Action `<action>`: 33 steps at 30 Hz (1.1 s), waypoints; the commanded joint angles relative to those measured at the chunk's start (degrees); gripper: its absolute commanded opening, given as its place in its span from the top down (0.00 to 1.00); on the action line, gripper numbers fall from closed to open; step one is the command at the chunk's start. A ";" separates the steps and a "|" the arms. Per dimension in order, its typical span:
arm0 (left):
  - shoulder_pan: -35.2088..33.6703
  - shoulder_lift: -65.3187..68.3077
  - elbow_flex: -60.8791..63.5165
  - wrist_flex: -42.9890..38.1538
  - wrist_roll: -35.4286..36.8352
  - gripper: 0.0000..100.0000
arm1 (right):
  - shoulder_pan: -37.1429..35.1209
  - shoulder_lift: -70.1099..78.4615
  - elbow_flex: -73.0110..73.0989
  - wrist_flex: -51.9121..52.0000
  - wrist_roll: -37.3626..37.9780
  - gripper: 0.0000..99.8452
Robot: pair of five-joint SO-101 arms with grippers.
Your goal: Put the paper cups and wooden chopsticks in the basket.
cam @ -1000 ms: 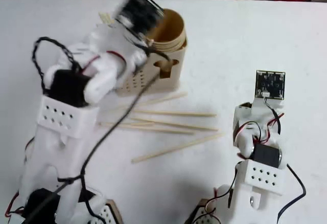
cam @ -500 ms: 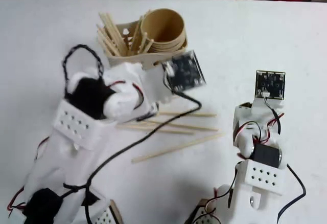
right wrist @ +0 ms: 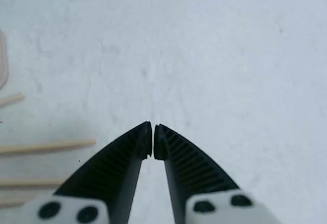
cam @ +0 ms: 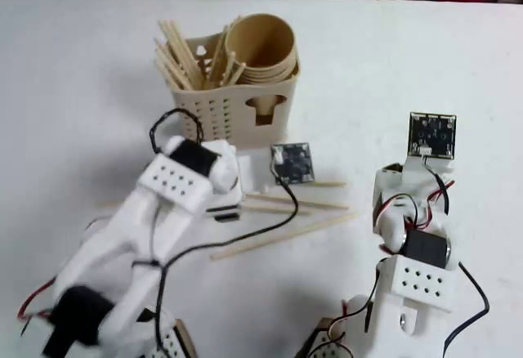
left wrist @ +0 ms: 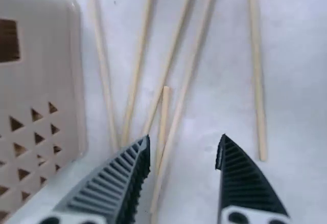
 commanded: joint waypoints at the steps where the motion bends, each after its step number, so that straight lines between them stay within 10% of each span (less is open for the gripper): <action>1: -4.62 12.53 -6.33 -1.58 -2.64 0.78 | 0.75 -1.27 -0.26 -1.19 -0.44 0.98; 33: -1.01 34.95 -19.08 -1.58 -0.53 0.96 | 0.75 -1.27 -0.18 -1.19 -0.26 0.98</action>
